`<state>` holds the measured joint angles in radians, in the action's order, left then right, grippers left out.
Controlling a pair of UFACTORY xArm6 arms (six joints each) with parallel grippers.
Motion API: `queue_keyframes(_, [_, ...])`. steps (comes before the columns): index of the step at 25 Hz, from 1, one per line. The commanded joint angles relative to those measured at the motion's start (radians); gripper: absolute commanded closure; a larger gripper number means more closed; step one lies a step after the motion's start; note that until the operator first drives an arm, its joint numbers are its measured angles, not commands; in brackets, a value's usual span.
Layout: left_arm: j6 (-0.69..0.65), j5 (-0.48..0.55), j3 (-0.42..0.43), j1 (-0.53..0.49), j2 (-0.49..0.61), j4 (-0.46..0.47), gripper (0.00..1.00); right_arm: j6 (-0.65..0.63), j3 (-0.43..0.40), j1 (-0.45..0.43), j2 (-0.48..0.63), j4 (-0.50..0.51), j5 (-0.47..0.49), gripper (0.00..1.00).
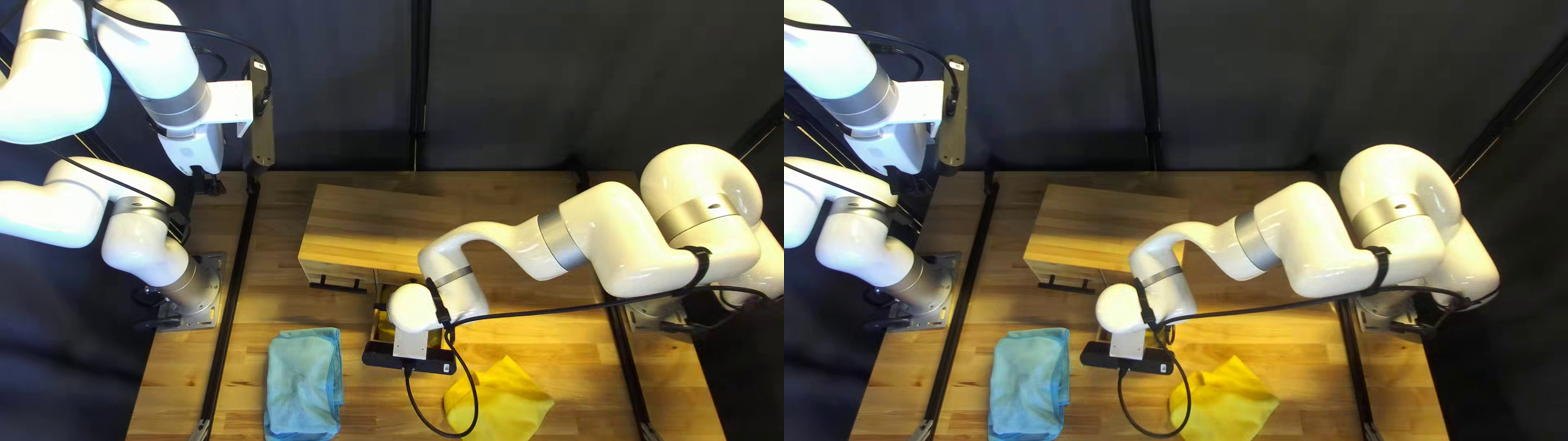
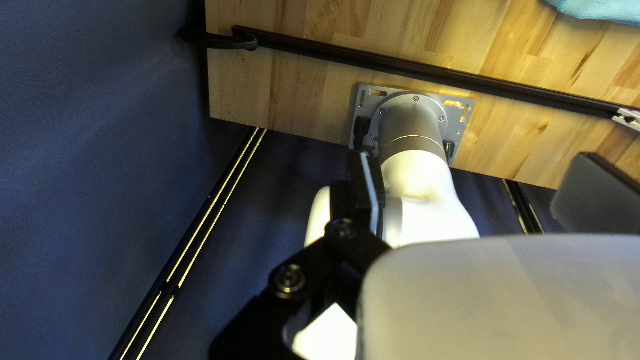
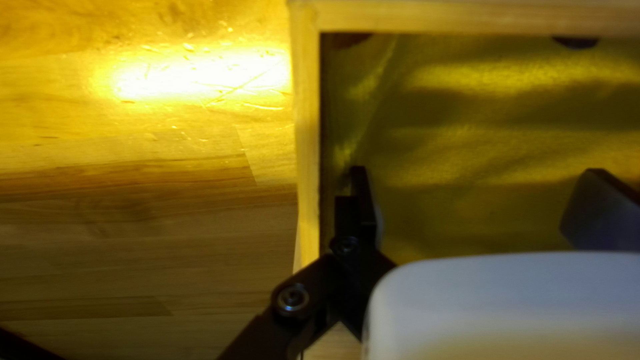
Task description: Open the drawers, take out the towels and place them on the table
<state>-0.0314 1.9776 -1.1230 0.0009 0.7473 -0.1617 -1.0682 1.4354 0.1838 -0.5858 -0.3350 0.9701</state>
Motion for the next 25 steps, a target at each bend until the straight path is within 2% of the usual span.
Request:
queue_keyframes(1, [0.0, 0.0, 0.0, 0.0, 0.0, 0.0, 0.0, -0.003, 0.002, -0.003, -0.007, 0.0, -0.001, 1.0])
queue_keyframes(19, [0.0, 0.0, 0.0, 0.0, 0.0, 0.0, 0.0, -0.035, -0.021, -0.012, 0.026, 0.009, -0.001, 1.0])
queue_keyframes(20, [0.0, 0.0, 0.0, 0.0, 0.0, 0.0, 0.0, -0.033, -0.021, -0.011, 0.028, 0.008, 0.001, 0.87])
queue_keyframes(21, [0.0, 0.0, 0.0, 0.0, 0.0, 0.0, 0.0, -0.031, -0.021, -0.011, 0.028, 0.006, 0.003, 0.26])
queue_keyframes(22, [0.0, 0.0, 0.0, 0.0, 0.0, 0.0, 0.0, -0.028, -0.021, -0.01, 0.028, 0.005, 0.005, 0.0])
queue_keyframes(25, [0.0, 0.0, 0.0, 0.0, 0.0, 0.0, 0.0, -0.027, -0.022, -0.012, 0.027, 0.002, 0.006, 0.0])
